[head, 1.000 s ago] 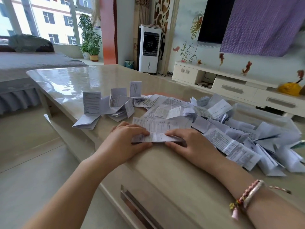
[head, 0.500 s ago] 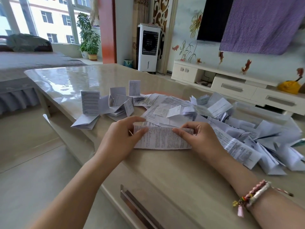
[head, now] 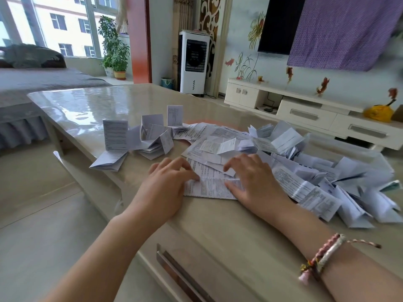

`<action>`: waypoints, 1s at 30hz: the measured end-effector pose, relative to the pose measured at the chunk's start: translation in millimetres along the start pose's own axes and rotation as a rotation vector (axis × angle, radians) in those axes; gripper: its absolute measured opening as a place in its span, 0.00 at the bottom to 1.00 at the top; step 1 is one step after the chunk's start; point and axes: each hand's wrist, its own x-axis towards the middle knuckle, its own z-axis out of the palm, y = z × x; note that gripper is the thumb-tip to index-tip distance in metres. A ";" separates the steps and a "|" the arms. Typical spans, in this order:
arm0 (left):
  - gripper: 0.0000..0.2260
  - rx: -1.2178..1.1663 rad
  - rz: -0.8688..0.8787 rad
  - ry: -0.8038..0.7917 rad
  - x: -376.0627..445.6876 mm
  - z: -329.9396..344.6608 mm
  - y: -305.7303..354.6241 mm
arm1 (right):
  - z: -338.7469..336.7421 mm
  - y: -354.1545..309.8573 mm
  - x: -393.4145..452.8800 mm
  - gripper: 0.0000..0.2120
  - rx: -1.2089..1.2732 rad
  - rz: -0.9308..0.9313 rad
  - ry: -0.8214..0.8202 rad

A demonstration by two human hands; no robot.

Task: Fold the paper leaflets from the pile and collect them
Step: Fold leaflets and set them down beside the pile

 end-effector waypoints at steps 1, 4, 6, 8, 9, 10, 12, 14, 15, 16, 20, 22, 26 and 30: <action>0.21 -0.004 0.031 -0.009 0.5 0.4 0.0 | -1.3 -1.1 -1.3 0.10 0.035 -0.029 -0.010; 0.17 -0.050 0.050 0.003 -1.0 -0.1 -1.1 | -5.3 -1.6 -6.6 0.12 0.142 -0.062 -0.081; 0.20 -0.073 0.040 -0.041 -1.9 -1.2 -3.8 | -8.5 -0.9 -8.4 0.20 0.156 -0.058 -0.148; 0.26 -0.065 0.040 -0.093 -1.3 -1.7 -8.1 | -9.8 -0.6 -8.6 0.28 0.122 -0.072 -0.172; 0.28 -0.061 0.042 -0.107 -0.5 -2.5 -9.5 | -10.2 -0.8 -8.6 0.30 0.097 -0.085 -0.169; 0.29 -0.066 0.037 -0.109 0.2 -3.3 -10.2 | -9.9 -0.7 -8.6 0.31 0.072 -0.098 -0.161; 0.28 -0.096 0.021 -0.065 0.5 -4.0 -10.7 | -9.5 -1.3 -9.2 0.29 0.039 -0.120 -0.131; 0.25 -0.096 0.026 0.047 -0.4 -4.4 -10.3 | -9.4 -3.6 -10.3 0.25 0.015 -0.126 -0.071; 0.24 -0.092 0.034 0.122 -0.4 -4.4 -9.9 | -9.9 -5.5 -10.2 0.23 -0.003 -0.124 -0.025; 0.23 -0.093 0.031 0.191 -0.7 -5.2 -8.3 | -10.2 -7.3 -10.1 0.20 -0.024 -0.125 0.029; 0.27 -0.236 -0.058 0.355 1.2 -3.7 4.1 | -11.2 -13.5 -9.1 0.13 0.018 -0.066 0.176; 0.33 -0.385 -0.097 0.288 2.1 1.0 11.5 | -10.9 -12.6 -8.8 0.09 0.196 0.033 0.172; 0.42 -0.562 -0.091 0.037 1.2 8.5 25.0 | -11.6 -12.7 -8.8 0.04 0.601 0.075 0.079; 0.16 -0.671 -0.037 -0.062 0.3 8.5 26.2 | -13.1 -19.4 -5.1 0.06 0.726 0.081 0.089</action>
